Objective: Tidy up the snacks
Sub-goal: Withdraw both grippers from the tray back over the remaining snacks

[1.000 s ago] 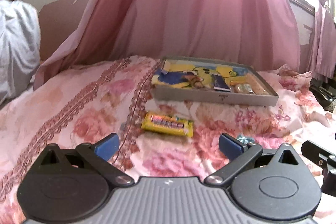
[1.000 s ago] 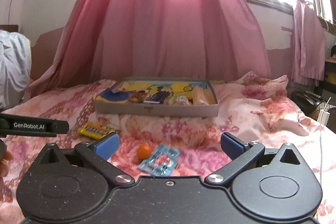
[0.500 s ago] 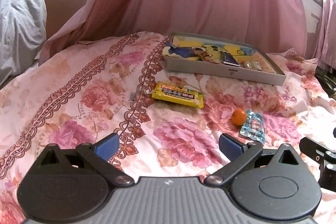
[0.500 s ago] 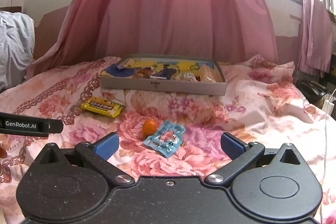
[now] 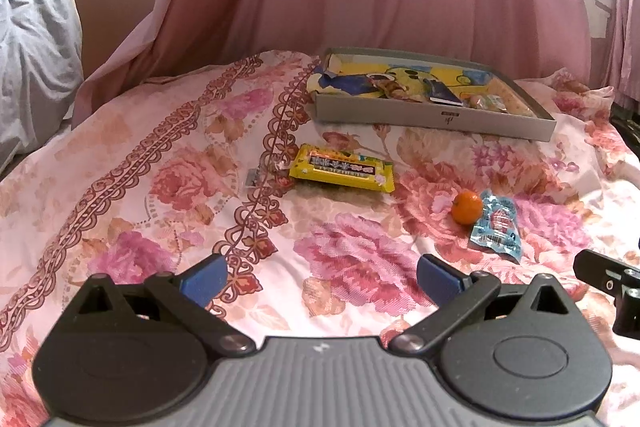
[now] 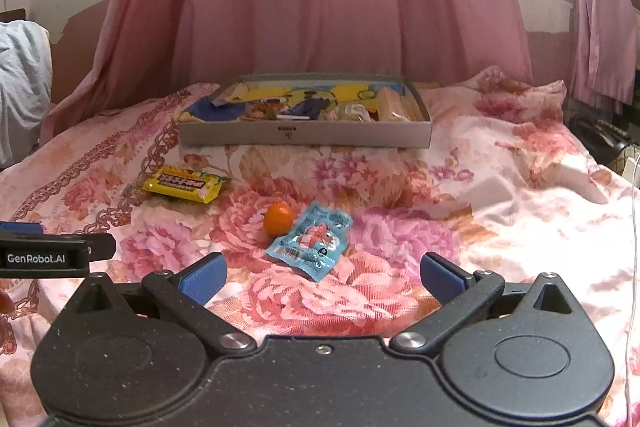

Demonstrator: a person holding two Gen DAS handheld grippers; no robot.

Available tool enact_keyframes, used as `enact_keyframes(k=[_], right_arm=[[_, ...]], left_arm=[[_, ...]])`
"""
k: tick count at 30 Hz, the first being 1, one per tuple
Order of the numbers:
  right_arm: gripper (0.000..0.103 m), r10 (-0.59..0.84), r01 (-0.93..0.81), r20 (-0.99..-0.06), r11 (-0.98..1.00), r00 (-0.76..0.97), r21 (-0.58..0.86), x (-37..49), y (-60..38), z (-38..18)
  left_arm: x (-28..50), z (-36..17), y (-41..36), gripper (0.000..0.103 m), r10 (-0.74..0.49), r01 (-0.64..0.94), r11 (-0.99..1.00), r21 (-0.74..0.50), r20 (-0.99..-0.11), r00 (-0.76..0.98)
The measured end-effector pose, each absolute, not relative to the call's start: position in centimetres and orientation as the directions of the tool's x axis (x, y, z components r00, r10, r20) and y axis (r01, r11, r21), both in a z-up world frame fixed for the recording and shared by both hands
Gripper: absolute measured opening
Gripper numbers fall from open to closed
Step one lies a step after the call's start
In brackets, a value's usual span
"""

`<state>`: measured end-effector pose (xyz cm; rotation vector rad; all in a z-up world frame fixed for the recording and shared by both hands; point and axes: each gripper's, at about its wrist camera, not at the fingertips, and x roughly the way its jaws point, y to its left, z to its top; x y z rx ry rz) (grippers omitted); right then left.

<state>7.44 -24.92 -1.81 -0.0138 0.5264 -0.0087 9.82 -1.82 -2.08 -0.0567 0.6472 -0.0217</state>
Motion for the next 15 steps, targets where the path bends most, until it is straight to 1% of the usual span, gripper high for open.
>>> enact_keyframes(k=[5,10,15], right_arm=[[0.102,-0.001,-0.014,-0.516,1.000,0.856,-0.025,8.0,-24.8,-2.0],[0.102,0.019,-0.097,-0.500,0.987,0.866,-0.130,8.7,-24.6,-1.9],[0.102,0.051,-0.158,-0.496,0.972,0.867,-0.176,10.7,-25.4,-2.3]], left_arm=[[10.2,-2.2,-1.7,0.102,-0.036,-0.002,0.998,-0.062,-0.604,0.796],[10.6,-2.3,-1.9,0.102,-0.035,0.008,0.999,-0.046,-0.617,0.786],[11.7,-2.6,-2.4,0.102,-0.054,0.041,0.999,-0.036,-0.626,0.778]])
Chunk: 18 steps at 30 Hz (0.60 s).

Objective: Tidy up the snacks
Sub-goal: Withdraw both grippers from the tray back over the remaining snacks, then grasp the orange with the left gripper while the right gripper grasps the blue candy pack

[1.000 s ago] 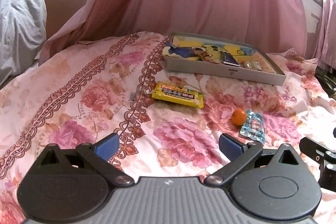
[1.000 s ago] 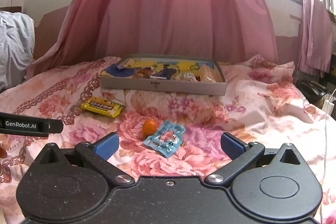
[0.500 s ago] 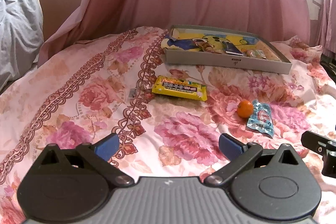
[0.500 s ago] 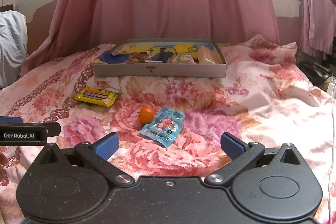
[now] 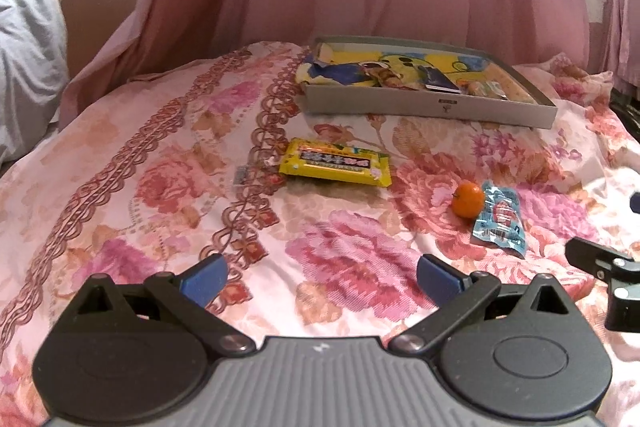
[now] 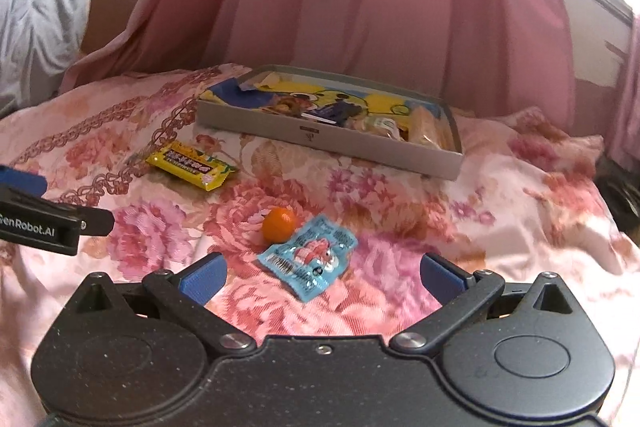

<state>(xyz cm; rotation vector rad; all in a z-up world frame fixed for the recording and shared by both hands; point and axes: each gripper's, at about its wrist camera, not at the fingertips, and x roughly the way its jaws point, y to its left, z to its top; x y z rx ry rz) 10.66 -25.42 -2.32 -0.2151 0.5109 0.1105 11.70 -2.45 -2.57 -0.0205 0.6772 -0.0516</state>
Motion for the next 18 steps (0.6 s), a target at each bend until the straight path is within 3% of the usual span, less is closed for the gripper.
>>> enact_keyframes(k=[14,18], right_arm=[[0.102,0.079,-0.238,-0.603,0.953,0.793,-0.187,17.1,-26.4,-5.9],[0.102,0.128,-0.269,-0.633,0.954,0.764,-0.132,17.8,-26.4,-6.4]], left_arm=[[19.8,-3.1,-7.4,0.102,-0.228,0.192,0.973,-0.130,-0.695,0.681],[21.3,-4.0,-8.5,0.102,-0.257,0.202,0.966,-0.162,-0.704,0.662]])
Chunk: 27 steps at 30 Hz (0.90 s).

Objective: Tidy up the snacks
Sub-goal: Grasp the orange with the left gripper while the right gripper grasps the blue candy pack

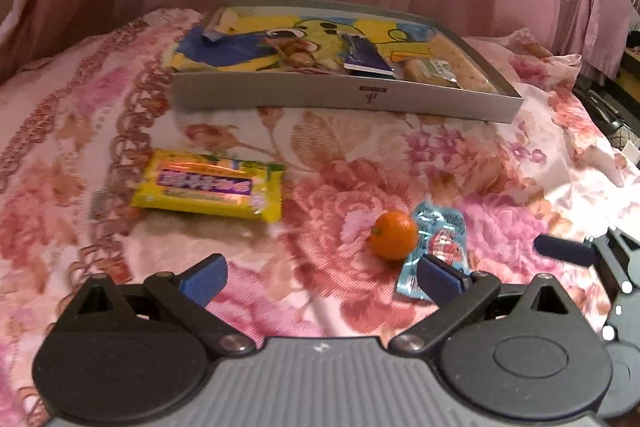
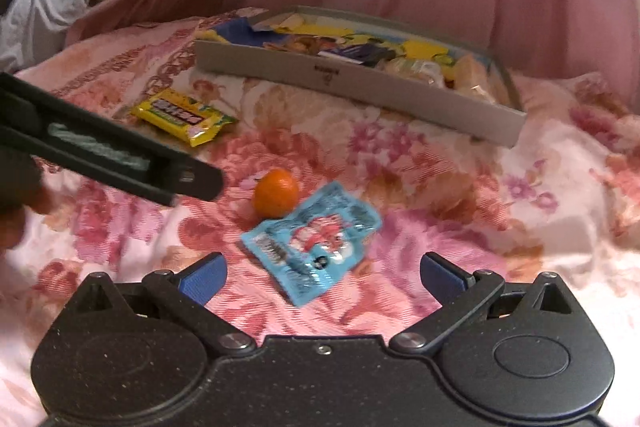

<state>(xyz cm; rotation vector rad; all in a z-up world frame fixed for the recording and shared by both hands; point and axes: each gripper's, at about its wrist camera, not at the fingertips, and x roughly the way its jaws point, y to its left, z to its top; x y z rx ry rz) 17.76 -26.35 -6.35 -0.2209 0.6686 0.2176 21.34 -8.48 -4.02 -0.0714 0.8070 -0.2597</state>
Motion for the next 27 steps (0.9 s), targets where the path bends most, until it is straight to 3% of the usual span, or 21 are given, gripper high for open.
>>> enact_keyframes(k=[7,10,18,20,23,25,27], right_arm=[[0.097,0.101,-0.250,-0.654,0.958,0.750,-0.139,18.8,-26.1,-7.0],[0.096,0.108,-0.259,-0.668,0.957,0.737,-0.130,18.9,-25.9,-7.3],[0.093,0.095,-0.238,-0.672,0.963,0.734,-0.123,19.4,-26.1,-7.7],[0.093,0.088,-0.229,-0.675,0.966,0.732,-0.122,19.6,-26.3,-7.9],[0.094,0.086,-0.223,-0.674,0.968,0.733,-0.118,19.7,-26.4,-8.0],[0.094,0.083,-0.218,-0.672,0.969,0.736,-0.119,19.8,-26.3,-8.1],[0.094,0.084,-0.217,-0.670,0.969,0.738,-0.118,20.0,-26.3,-8.2]], left_arm=[[22.8,-4.7,-9.7,0.102,-0.350,0.231,0.937,-0.263,-0.699,0.623],[23.3,-4.9,-10.5,0.097,-0.368,0.239,0.930,-0.279,-0.699,0.613],[24.8,-5.4,-12.1,0.073,-0.380,0.250,0.925,-0.287,-0.722,0.578],[25.2,-5.7,-12.4,0.056,-0.374,0.241,0.927,-0.287,-0.739,0.561],[25.3,-6.1,-12.6,0.042,-0.363,0.236,0.932,-0.276,-0.740,0.566],[25.4,-6.2,-12.4,0.035,-0.361,0.229,0.932,-0.280,-0.739,0.568],[25.5,-6.3,-12.2,0.034,-0.364,0.220,0.931,-0.290,-0.736,0.571]])
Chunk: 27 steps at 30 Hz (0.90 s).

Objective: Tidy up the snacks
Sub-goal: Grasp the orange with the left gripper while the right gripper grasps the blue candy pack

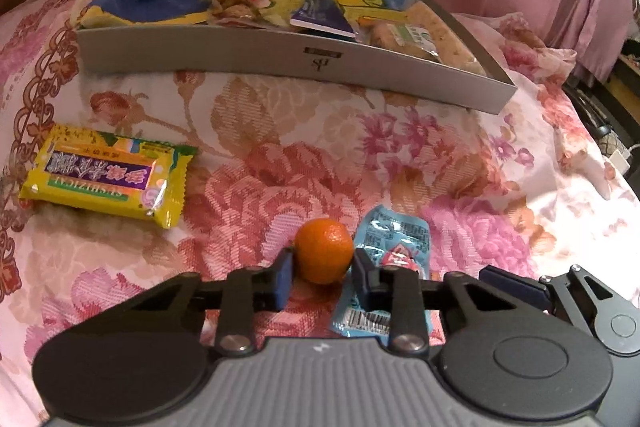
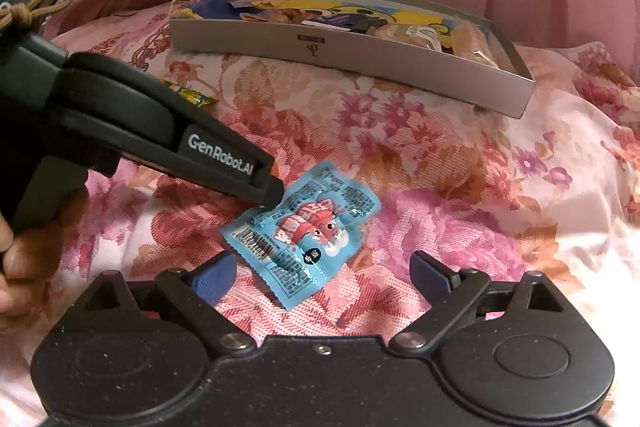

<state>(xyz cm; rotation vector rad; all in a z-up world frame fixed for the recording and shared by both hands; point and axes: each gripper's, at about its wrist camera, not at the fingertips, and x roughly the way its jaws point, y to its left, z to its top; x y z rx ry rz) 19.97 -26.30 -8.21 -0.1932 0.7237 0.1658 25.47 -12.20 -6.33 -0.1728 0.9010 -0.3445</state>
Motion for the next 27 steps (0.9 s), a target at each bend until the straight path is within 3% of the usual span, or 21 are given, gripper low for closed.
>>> enact_keyframes(k=[13,27], right_arm=[[0.097,0.160,-0.270,-0.637,0.960,0.754,-0.078,22.3,-26.2,-9.4],[0.089,0.178,-0.283,-0.640,0.957,0.748,-0.064,22.3,-26.1,-9.4]], left_arm=[[26.6,-6.3,-11.0,0.037,-0.355,0.185,0.934,-0.306,-0.737,0.575],[25.0,-5.7,-10.2,0.033,-0.316,0.173,0.948,-0.266,-0.741,0.593]])
